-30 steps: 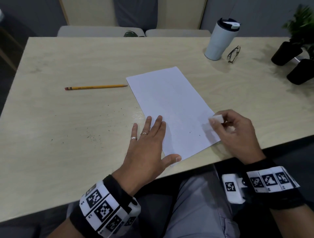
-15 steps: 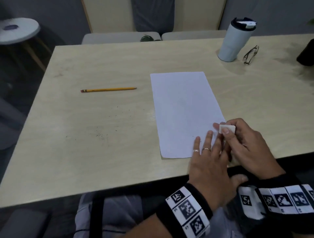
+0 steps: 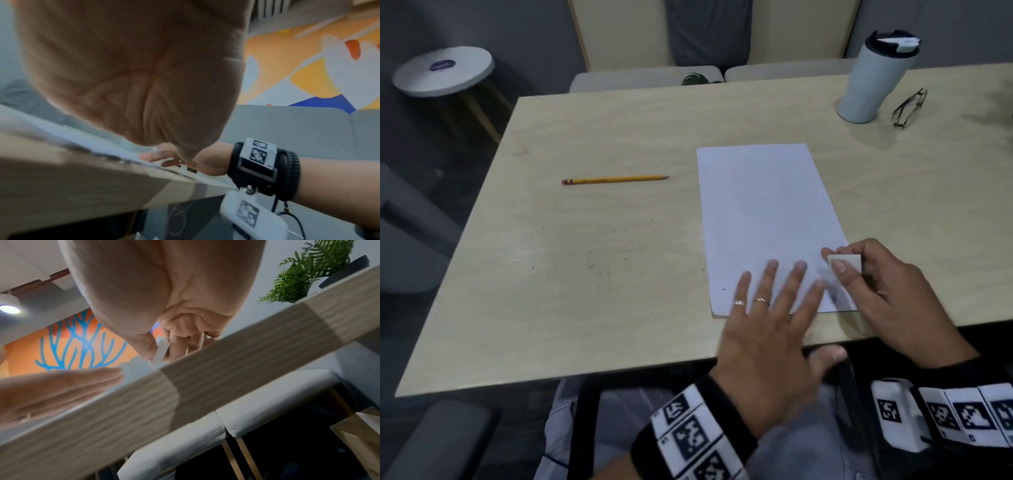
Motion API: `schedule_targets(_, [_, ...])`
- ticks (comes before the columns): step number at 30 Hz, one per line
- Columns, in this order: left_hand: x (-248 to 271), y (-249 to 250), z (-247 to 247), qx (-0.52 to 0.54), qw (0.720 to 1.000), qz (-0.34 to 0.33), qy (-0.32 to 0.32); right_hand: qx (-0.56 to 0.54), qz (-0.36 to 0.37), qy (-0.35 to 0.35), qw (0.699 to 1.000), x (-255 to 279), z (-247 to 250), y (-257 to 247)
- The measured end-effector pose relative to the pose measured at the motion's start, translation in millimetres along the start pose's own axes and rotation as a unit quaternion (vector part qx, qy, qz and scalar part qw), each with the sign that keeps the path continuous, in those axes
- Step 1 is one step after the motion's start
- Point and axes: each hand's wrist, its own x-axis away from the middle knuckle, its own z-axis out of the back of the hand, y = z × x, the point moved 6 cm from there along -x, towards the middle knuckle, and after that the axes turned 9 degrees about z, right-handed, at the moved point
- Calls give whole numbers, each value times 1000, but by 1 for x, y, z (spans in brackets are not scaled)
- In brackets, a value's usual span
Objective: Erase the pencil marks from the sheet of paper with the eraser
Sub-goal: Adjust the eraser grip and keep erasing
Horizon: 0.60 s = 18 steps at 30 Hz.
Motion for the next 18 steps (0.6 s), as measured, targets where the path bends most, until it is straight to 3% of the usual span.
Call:
schedule_targets(3, [3, -21, -10, -19, 999, 37, -22, 3, -2, -6, 1000, 2, 0, 1])
schedule_targets(7, [21, -110, 5, -42, 966, 251, -46, 3, -9, -10, 1000, 1, 0, -1])
schedule_targets(9, [25, -128, 19, -22, 948, 313, -50, -13, -12, -4, 1000, 1, 1, 0])
schedule_targets(11, [19, -107, 30, 0, 964, 265, -20, -60, -26, 3, 998, -1, 1, 2])
schedule_targets(15, [-1, -10, 36, 22, 997, 72, 6, -135, -48, 13, 990, -2, 3, 0])
schedule_targets(18, [-11, 28, 35, 57, 996, 61, -39, -143, -40, 20, 989, 0, 3, -1])
